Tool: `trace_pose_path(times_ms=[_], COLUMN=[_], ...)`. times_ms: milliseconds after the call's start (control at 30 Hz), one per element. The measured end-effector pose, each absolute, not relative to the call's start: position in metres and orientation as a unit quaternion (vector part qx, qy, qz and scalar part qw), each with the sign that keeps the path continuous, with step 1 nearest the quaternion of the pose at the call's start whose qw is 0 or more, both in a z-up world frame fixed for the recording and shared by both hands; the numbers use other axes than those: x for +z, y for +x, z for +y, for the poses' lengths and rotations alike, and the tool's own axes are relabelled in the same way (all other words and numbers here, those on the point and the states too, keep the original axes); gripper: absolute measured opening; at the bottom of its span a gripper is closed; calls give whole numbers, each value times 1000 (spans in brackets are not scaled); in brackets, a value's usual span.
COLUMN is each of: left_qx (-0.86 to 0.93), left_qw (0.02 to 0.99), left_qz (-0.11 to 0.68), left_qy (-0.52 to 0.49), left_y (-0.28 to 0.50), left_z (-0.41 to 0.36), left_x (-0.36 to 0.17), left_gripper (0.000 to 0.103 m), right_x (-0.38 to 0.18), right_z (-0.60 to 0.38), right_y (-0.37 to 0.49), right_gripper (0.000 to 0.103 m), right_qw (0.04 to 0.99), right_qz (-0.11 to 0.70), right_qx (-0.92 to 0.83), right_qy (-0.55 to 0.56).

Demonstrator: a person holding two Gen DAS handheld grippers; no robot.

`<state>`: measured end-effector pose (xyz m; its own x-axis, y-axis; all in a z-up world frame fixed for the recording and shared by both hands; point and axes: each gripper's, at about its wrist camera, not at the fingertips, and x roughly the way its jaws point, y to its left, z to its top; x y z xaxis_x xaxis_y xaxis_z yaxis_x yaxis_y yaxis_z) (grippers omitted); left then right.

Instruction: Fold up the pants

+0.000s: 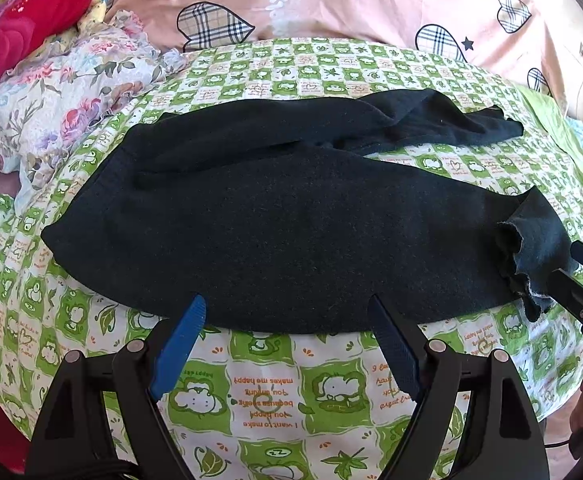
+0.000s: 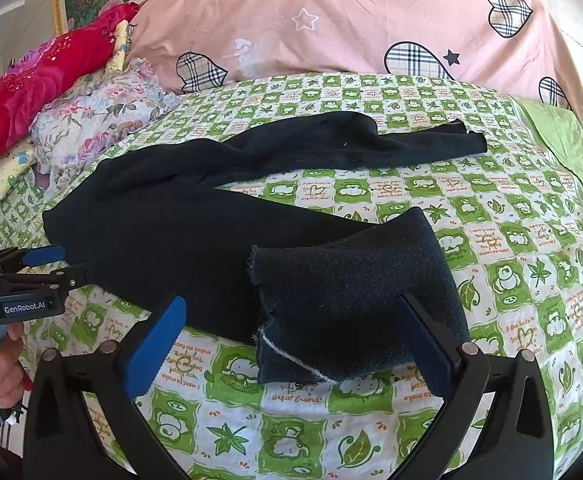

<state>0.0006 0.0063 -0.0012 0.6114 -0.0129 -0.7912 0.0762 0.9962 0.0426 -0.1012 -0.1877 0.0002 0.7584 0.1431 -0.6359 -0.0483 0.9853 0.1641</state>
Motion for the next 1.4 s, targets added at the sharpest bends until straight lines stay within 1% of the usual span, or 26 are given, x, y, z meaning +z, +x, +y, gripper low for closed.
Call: trace_pose_path(times_ms=[1400], left_qx=[-28], left_qw=[899], left_qz=[436], left_qy=[30], left_y=[1], left_z=[9], left_x=[0], left_gripper=[84], right_x=[1], right_z=[-173], right_y=[-100], right_gripper=[103], right_qw=[933], right_qz=[349], right_qx=[57], right_qy=[65])
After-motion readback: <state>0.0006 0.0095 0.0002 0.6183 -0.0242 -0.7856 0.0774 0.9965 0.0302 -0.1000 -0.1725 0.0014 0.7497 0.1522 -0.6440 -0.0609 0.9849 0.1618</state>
